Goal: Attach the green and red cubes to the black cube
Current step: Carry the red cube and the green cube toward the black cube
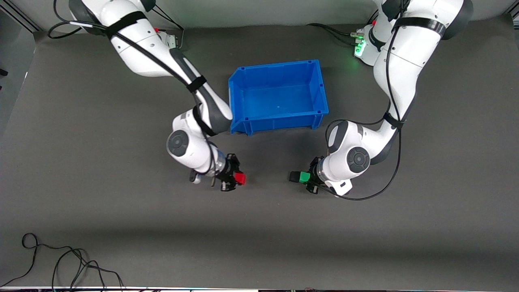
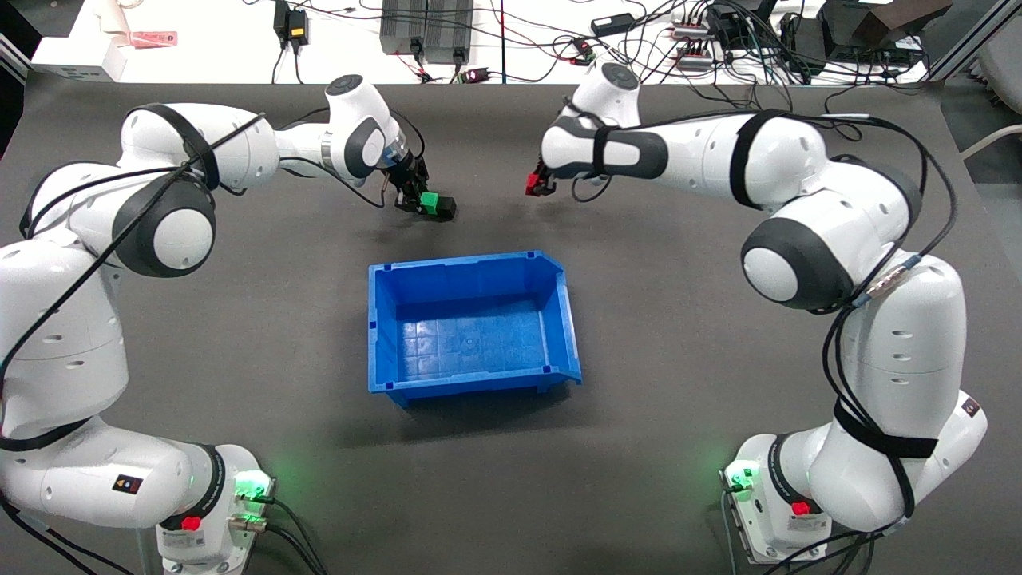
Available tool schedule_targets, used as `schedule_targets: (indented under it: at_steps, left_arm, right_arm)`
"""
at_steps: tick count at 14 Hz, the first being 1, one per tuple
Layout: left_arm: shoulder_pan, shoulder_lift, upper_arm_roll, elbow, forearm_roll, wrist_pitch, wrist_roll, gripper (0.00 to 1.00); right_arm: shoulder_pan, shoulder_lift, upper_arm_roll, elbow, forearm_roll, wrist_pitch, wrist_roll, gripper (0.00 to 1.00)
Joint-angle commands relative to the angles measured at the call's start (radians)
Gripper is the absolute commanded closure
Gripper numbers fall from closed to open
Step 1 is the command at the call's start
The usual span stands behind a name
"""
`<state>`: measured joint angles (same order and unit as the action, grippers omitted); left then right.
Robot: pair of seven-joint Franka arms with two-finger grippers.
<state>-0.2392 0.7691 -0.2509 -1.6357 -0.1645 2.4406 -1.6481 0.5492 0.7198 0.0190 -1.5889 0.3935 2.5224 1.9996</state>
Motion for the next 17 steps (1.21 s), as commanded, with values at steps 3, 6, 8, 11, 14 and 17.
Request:
schedule_targets:
  at_steps: [3, 6, 8, 11, 14, 17]
  left_arm:
    - [-0.032, 0.022, 0.024, 0.02, 0.033, 0.021, -0.035, 1.0]
    - [-0.032, 0.027, 0.024, 0.019, 0.034, 0.034, -0.035, 1.0]
    - [-0.032, 0.027, 0.024, 0.02, 0.033, 0.034, -0.036, 1.0]
    - [-0.032, 0.027, 0.024, 0.023, 0.033, 0.032, -0.036, 1.0]
    - [-0.032, 0.025, 0.024, 0.028, 0.026, 0.034, -0.036, 1.0]
    - [-0.032, 0.024, 0.022, 0.045, 0.031, 0.031, -0.064, 1.0]
  right_arm:
    - [0.072, 0.055, -0.017, 0.041, 0.008, 0.064, 0.054, 0.73]
    - [0.115, 0.091, -0.019, 0.093, 0.007, 0.085, 0.129, 0.73]
    - [0.138, 0.124, -0.021, 0.131, 0.001, 0.087, 0.174, 0.73]
    - [0.162, 0.177, -0.03, 0.196, -0.018, 0.088, 0.244, 0.73]
    - [0.202, 0.234, -0.05, 0.268, -0.112, 0.087, 0.384, 0.73]
    - [0.204, 0.279, -0.048, 0.323, -0.214, 0.087, 0.494, 0.73]
